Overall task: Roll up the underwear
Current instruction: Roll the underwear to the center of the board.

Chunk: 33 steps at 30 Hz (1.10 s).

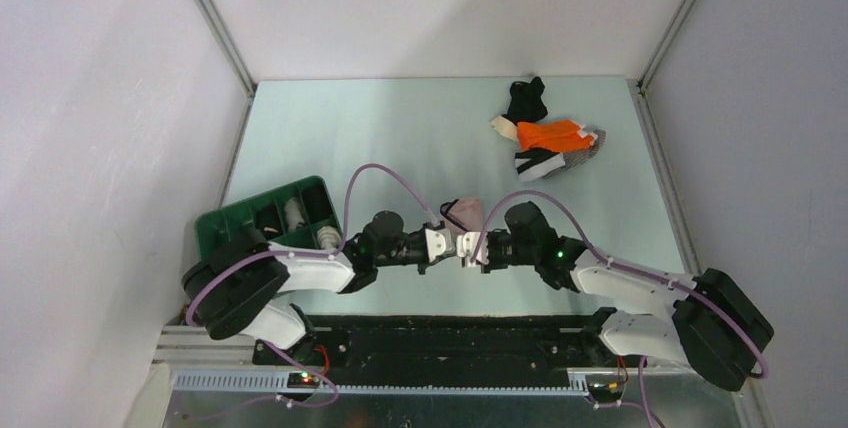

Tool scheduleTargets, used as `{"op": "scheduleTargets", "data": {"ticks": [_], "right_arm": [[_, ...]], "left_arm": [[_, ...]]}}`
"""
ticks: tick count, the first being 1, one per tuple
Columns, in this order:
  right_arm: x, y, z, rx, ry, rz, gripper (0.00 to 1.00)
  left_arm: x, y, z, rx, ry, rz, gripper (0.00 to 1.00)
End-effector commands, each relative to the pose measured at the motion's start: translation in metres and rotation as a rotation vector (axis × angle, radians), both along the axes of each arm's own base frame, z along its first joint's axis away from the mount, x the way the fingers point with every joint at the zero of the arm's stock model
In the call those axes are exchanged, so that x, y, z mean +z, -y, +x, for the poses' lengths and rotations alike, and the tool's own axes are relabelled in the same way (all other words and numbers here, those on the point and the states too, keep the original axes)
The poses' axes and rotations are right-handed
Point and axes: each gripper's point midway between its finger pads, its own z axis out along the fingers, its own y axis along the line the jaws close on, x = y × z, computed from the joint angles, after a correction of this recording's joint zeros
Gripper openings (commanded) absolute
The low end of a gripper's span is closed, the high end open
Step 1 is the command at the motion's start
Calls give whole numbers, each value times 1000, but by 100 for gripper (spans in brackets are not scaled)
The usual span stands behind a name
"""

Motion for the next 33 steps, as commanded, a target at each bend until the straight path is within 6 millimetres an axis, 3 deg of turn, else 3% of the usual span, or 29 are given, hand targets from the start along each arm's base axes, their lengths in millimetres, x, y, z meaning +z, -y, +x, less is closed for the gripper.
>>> {"op": "scheduleTargets", "data": {"ticks": [1,6,9,14,19,24,33], "right_arm": [[-11,11,-25,40,-247,-96,0],[-14,14,-34,28,-463,-191,0],[-28,23,-47,-9,-667,-277,0],[-30,16,-52,-127,-862,-284,0],[-26,-3,-48,-219,-949,-213,0],[-28,-4,-37,-274,-949,-197,0],[-24,-15,0,-465,-1064,-67,0]], "left_arm": [[7,0,-2,-4,-145,0,0],[5,4,-21,-54,-350,-3,0],[3,5,-31,-65,-449,6,0],[-3,2,-32,-50,-495,27,0],[-6,-1,-24,-26,-563,28,0],[-13,0,-21,-28,-658,34,0],[-15,1,-14,-35,-703,43,0]]}}
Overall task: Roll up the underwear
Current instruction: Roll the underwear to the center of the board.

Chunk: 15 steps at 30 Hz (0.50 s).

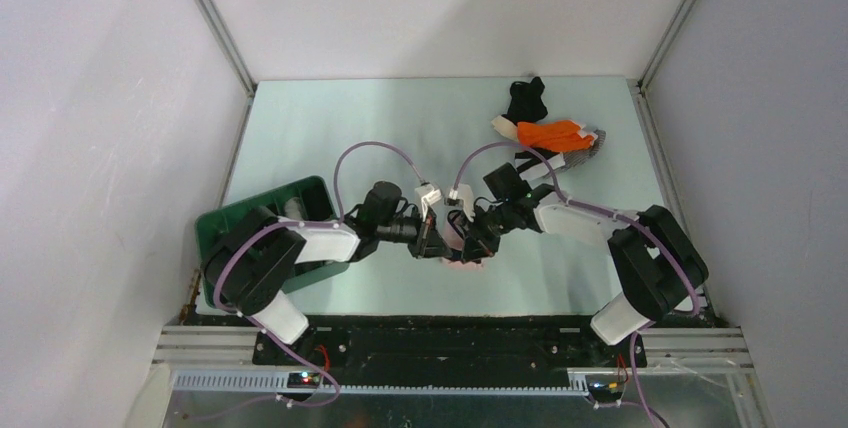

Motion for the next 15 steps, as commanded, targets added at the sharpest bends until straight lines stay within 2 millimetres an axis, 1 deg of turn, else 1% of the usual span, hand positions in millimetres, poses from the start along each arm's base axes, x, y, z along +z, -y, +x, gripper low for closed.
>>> {"op": "scheduleTargets", "data": {"ticks": [1,2,3,4,5,6,7,8,10,12,15], "right_arm": [[-6,-2,9,-255,-198,-86,0],[-6,-5,12,-266,-196,-72,0],[-12,-2,6,-298,-234,-83,0],[-14,-3,7,-313,-231,-71,0],[-21,2,-1,-345,-274,-86,0],[-23,1,-1,-357,-276,-76,0],[-30,5,-9,-380,-316,-93,0],[-32,4,-9,-388,-319,-84,0],[-41,10,-19,-406,-356,-98,0],[-44,13,-22,-414,-365,-102,0],[-47,16,-19,-434,-367,-100,0]], "left_arm": [[7,16,-16,-192,146,-32,0],[6,16,-16,-199,144,-29,0],[6,16,-17,-203,142,-27,0],[4,16,-17,-212,136,-22,0],[3,16,-16,-214,132,-18,0],[1,15,-18,-222,123,-13,0],[0,16,-17,-226,119,-10,0],[-2,15,-19,-232,110,-3,0],[-6,15,-19,-234,95,6,0],[-11,14,-19,-230,79,19,0],[-17,14,-15,-215,83,42,0]]}}
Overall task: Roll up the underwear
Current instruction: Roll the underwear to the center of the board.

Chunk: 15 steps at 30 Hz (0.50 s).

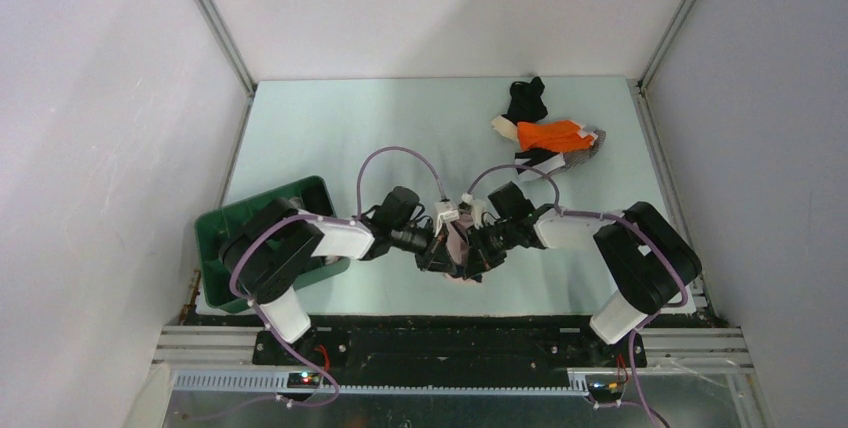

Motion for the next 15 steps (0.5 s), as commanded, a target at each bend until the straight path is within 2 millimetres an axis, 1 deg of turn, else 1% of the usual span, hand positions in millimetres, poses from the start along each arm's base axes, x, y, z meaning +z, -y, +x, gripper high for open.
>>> {"op": "scheduleTargets", "data": {"ticks": [1,5,6,7,8,9,10,11,13,14,15], "right_arm": [[-10,10,8,-86,-27,-35,0],[-15,14,13,-107,-63,-22,0],[-19,15,11,-108,-86,-27,0],[-19,16,15,-117,-93,-25,0],[-24,17,13,-120,-121,-35,0],[-24,17,17,-127,-132,-34,0],[-31,19,13,-130,-172,-53,0],[-30,18,18,-133,-180,-49,0],[-36,16,18,-126,-233,-59,0],[-39,15,21,-121,-260,-73,0],[-45,17,17,-111,-291,-88,0]], "left_arm": [[6,6,12,-14,54,-14,0],[-5,7,22,14,41,21,0],[-10,7,24,26,27,39,0],[-12,6,27,36,19,46,0],[-15,7,29,50,3,58,0],[-19,6,30,57,-8,68,0],[-21,5,32,70,-10,80,2],[-23,3,32,78,-6,88,4],[-23,-3,35,103,28,98,10],[-23,-7,39,123,65,111,18],[-17,-11,39,134,104,102,22]]}}
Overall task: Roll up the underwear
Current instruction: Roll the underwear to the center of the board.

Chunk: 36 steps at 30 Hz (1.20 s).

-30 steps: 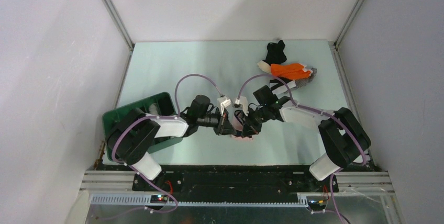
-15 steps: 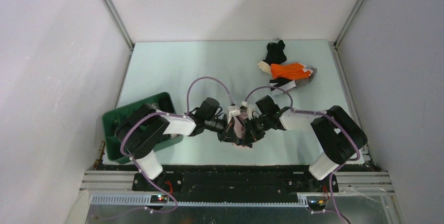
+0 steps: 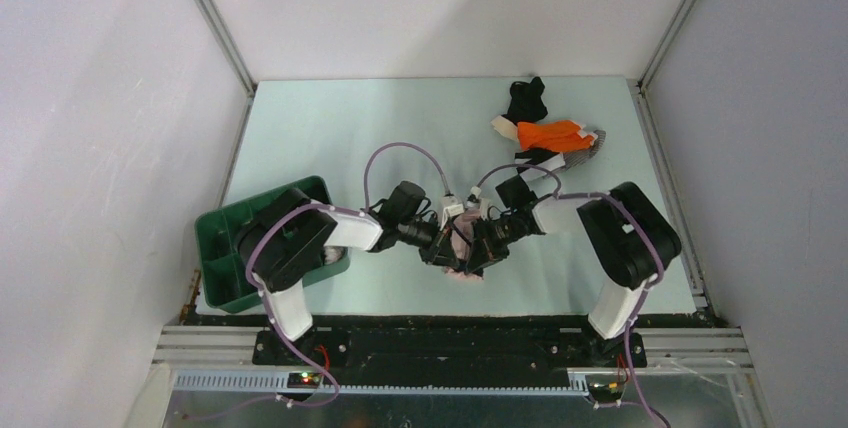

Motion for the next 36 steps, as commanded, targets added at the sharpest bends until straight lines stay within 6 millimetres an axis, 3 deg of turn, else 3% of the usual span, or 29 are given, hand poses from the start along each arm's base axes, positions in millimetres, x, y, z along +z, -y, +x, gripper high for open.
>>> {"op": "scheduleTargets", "data": {"ticks": [1,4,5,6,7,11,15,21,26,32,36], "right_arm": [[-36,10,10,2,-49,-125,0],[-47,10,11,30,-119,-148,0],[-46,5,20,42,-103,-136,0],[-52,6,13,55,-161,-152,0],[-50,0,22,75,-143,-142,0],[-62,-2,23,96,-209,-176,0],[-73,-1,21,98,-244,-197,0],[-76,-1,18,102,-251,-209,0],[-75,-2,18,106,-252,-207,0],[-75,0,18,98,-262,-205,0],[-76,0,19,94,-263,-211,0]], "left_arm": [[1,-22,22,110,171,66,28],[26,-33,30,84,392,60,33],[32,-32,27,63,443,58,34],[43,-32,27,33,553,48,37],[48,-29,22,-5,607,36,39],[62,-19,-3,-210,891,-6,43],[55,-13,-13,-329,1129,-22,47],[43,-13,3,-367,1376,49,47],[31,-18,6,-398,1419,89,46],[3,-30,-1,-499,1414,163,44],[-20,-36,-7,-612,1340,240,35]]}}
